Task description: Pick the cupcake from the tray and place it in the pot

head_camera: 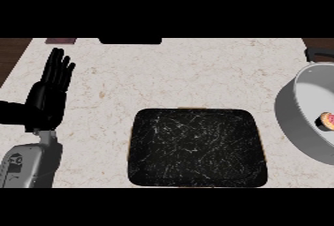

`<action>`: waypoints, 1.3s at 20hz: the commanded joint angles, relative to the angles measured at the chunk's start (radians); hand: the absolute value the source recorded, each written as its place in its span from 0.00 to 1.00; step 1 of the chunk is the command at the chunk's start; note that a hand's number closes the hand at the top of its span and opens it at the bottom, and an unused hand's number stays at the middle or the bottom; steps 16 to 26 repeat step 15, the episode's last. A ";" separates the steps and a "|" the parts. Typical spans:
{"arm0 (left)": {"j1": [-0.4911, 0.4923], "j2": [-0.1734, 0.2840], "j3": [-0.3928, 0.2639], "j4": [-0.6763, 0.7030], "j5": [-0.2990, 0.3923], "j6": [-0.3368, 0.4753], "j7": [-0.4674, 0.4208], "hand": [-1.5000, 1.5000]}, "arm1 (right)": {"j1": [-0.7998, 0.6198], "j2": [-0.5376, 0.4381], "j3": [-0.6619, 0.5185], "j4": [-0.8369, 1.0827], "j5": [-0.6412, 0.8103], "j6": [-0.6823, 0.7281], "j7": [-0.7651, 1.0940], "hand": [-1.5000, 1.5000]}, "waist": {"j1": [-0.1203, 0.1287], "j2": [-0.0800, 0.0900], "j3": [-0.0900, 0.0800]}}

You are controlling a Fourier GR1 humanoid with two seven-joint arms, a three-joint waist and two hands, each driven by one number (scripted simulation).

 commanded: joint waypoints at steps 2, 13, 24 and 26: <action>-0.012 -0.002 -0.008 0.000 -0.008 -0.002 -0.001 0.50 | 0.052 -0.117 -0.049 0.094 -0.039 0.093 -0.070 0.00 | 0.008 0.007 0.004; 0.002 -0.002 0.000 -0.005 0.007 -0.014 0.000 0.50 | 0.112 -0.175 -0.072 0.119 -0.078 0.134 -0.106 0.00 | 0.010 0.009 0.009; -0.029 0.007 0.005 0.011 0.020 -0.027 0.013 0.50 | 0.131 -0.170 -0.068 0.122 -0.074 0.114 -0.111 0.00 | 0.006 0.010 0.009; -0.029 0.007 0.005 0.011 0.020 -0.027 0.013 0.50 | 0.131 -0.170 -0.068 0.122 -0.074 0.114 -0.111 0.00 | 0.006 0.010 0.009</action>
